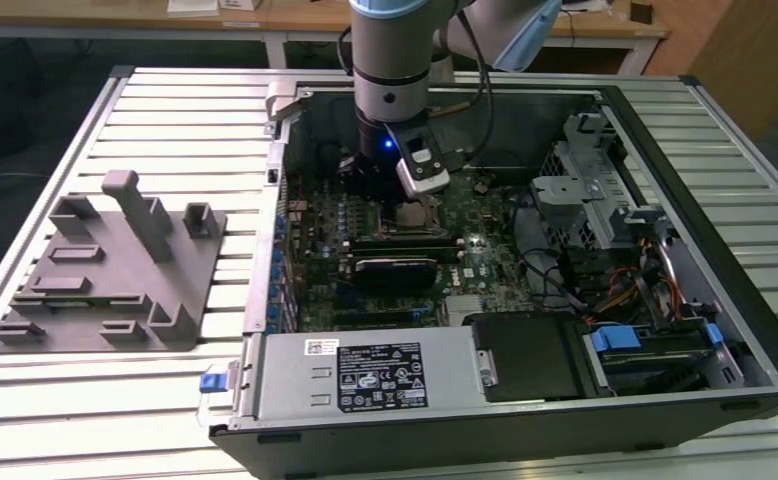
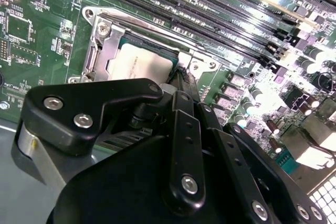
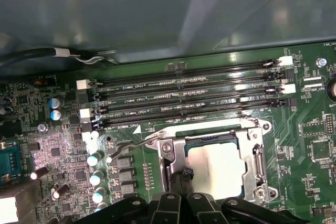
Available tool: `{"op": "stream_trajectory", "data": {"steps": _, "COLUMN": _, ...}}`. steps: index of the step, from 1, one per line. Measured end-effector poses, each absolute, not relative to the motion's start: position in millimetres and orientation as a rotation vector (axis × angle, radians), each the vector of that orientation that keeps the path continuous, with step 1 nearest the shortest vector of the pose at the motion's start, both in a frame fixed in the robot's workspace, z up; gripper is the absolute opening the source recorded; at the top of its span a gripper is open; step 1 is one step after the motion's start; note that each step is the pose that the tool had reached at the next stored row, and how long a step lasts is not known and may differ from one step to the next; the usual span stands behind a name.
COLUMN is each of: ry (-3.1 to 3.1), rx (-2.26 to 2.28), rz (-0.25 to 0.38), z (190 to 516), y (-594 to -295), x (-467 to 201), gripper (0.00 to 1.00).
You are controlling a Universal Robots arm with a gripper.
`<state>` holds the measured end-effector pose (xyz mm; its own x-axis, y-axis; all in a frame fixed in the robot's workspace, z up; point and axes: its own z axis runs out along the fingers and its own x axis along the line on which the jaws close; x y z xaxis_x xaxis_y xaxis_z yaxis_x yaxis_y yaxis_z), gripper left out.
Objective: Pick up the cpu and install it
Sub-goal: 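Close the cpu cover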
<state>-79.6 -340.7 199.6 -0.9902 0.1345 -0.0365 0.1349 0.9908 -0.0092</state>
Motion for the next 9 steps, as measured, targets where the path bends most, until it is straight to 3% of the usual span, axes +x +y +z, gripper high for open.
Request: {"op": "stream_trajectory", "data": {"steps": 9, "ry": 3.099, "rx": 0.210, "rz": -0.018, "z": 197.7, "y": -339.8, "x": -79.6, "gripper": 0.11}}
